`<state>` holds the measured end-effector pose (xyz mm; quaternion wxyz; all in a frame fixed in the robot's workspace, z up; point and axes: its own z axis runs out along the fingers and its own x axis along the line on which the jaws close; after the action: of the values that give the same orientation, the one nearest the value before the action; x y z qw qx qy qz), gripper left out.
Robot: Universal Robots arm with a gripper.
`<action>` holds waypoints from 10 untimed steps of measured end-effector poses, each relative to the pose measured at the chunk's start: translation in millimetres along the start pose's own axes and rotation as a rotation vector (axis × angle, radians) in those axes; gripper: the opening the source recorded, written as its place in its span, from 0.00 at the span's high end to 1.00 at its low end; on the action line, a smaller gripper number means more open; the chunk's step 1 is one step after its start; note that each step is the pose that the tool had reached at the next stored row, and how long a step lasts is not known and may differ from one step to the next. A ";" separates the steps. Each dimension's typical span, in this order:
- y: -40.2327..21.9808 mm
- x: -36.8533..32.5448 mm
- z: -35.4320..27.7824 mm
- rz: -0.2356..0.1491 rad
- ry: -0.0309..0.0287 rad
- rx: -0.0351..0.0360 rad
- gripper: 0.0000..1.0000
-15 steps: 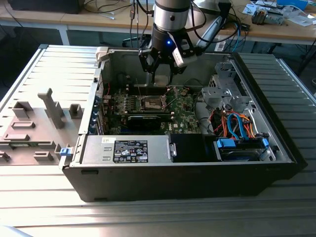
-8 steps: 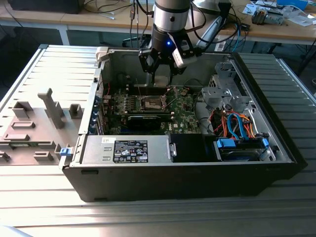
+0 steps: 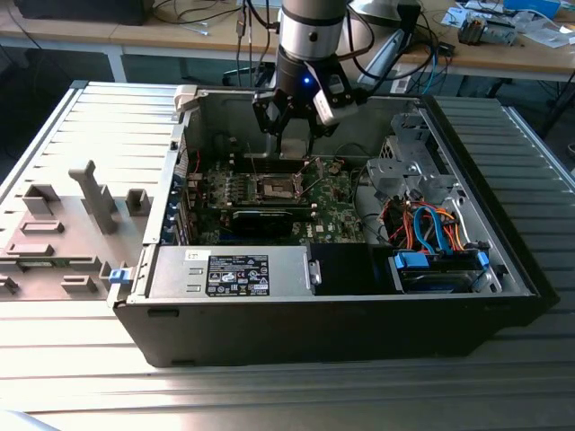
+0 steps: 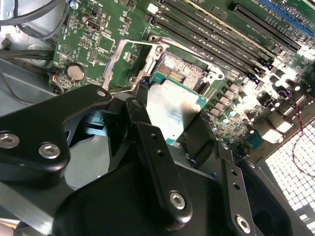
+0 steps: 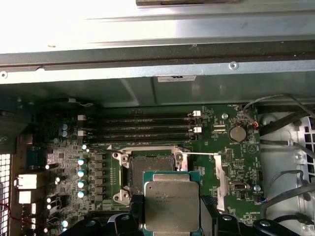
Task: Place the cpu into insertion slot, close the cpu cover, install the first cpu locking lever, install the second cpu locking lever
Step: 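Place the cpu into insertion slot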
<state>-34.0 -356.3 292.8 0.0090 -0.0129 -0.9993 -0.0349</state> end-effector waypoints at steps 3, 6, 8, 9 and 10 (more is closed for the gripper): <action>-0.1 0.0 0.8 0.000 0.0000 0.0002 0.46; -0.2 0.0 2.3 0.000 0.0000 0.0004 0.46; -0.2 -0.1 3.1 0.000 -0.0001 0.0005 0.46; -0.2 -0.1 3.5 0.000 0.0000 0.0006 0.46; -0.3 -0.1 3.7 0.000 -0.0001 0.0006 0.46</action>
<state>-34.0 -356.3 289.1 0.0090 -0.0129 -0.9993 -0.0346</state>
